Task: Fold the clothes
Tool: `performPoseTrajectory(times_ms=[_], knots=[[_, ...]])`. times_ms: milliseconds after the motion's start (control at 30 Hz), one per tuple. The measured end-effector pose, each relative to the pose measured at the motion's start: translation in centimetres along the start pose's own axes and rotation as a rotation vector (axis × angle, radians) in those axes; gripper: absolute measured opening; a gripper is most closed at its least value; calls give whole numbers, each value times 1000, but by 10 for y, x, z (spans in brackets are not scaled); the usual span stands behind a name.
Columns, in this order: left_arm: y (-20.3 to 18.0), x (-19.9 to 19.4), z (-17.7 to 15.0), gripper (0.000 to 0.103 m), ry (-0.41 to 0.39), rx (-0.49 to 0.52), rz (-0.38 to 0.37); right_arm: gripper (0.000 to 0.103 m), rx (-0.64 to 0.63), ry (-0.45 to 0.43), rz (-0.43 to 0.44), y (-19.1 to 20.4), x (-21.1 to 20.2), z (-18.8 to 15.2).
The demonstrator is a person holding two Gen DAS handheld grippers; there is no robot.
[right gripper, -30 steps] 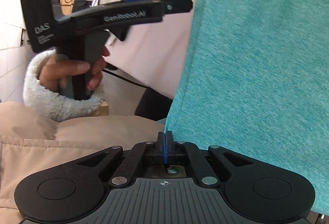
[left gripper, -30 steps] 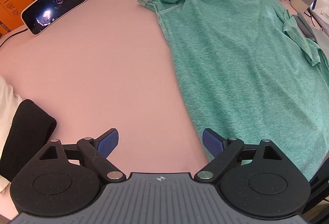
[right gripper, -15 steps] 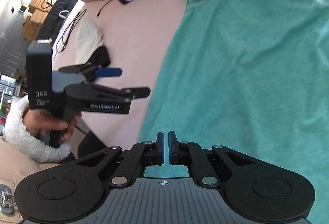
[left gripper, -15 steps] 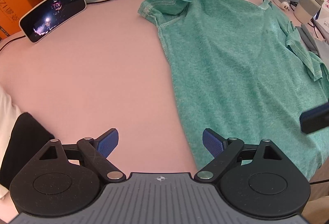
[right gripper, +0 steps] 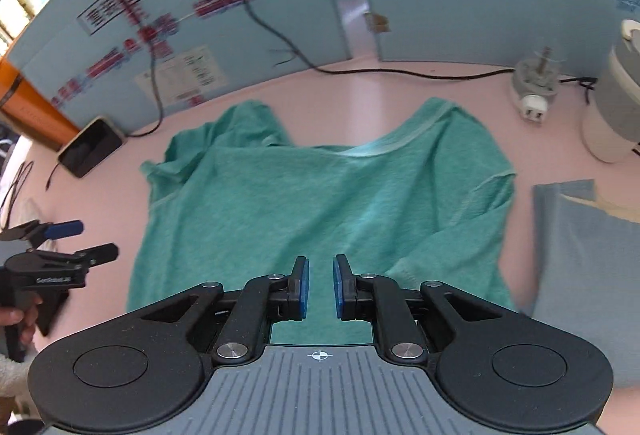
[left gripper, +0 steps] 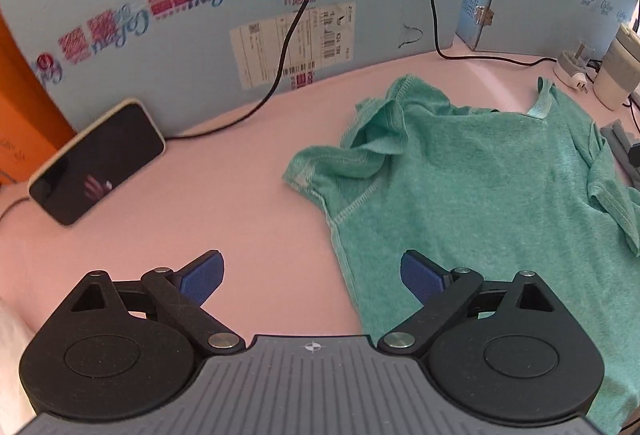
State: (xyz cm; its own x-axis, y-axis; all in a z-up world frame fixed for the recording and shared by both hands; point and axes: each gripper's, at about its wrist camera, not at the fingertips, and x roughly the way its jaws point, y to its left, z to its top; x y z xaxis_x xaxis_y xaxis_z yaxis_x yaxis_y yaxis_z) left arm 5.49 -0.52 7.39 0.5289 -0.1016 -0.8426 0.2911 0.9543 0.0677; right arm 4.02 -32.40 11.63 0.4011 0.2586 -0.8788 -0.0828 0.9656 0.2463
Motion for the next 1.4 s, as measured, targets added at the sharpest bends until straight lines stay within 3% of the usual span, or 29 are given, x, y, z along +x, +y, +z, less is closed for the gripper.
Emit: performPoseTrajectory(times_ms=[100, 200, 400, 567, 700, 767, 800, 833, 900, 1067, 1167, 1200, 1233, 1300, 1400], knots=[[-3, 14, 26, 99, -36, 26, 1, 16, 27, -25, -28, -20, -1, 14], [-11, 34, 47, 99, -59, 35, -18, 39, 25, -54, -35, -30, 1, 28], [-29, 77, 69, 99, -37, 85, 0, 41, -10, -81, -34, -39, 17, 52], [-39, 92, 74, 99, -37, 67, -24, 41, 9, -61, -69, -72, 39, 66], [-44, 101, 76, 98, -50, 39, -59, 55, 12, -55, -115, -96, 56, 79], [-46, 105, 76, 89, -49, 26, -83, 58, -3, -72, -132, -104, 66, 87], [-46, 107, 76, 72, -45, 11, -95, 58, -11, -77, -142, -107, 72, 91], [-46, 108, 76, 46, -42, 0, -107, 58, -15, -75, -147, -109, 79, 94], [-49, 108, 74, 26, -41, -10, -129, 58, -19, -59, -149, -113, 93, 98], [-54, 105, 70, 12, -30, -28, -163, 59, 0, -25, -84, -112, 114, 93], [-55, 101, 68, 10, -35, -36, -179, 51, 0, -30, -87, -103, 112, 90], [-56, 99, 67, 9, -43, -30, -177, 33, -3, -25, -73, -100, 112, 89], [-56, 97, 65, 9, -59, -21, -167, 22, 0, -12, -58, -97, 112, 87], [-54, 86, 61, 9, -113, 16, -97, 22, -2, -3, -83, -88, 111, 84], [-38, 68, 56, 7, -172, 38, -5, 8, 5, -31, -67, -78, 102, 83]])
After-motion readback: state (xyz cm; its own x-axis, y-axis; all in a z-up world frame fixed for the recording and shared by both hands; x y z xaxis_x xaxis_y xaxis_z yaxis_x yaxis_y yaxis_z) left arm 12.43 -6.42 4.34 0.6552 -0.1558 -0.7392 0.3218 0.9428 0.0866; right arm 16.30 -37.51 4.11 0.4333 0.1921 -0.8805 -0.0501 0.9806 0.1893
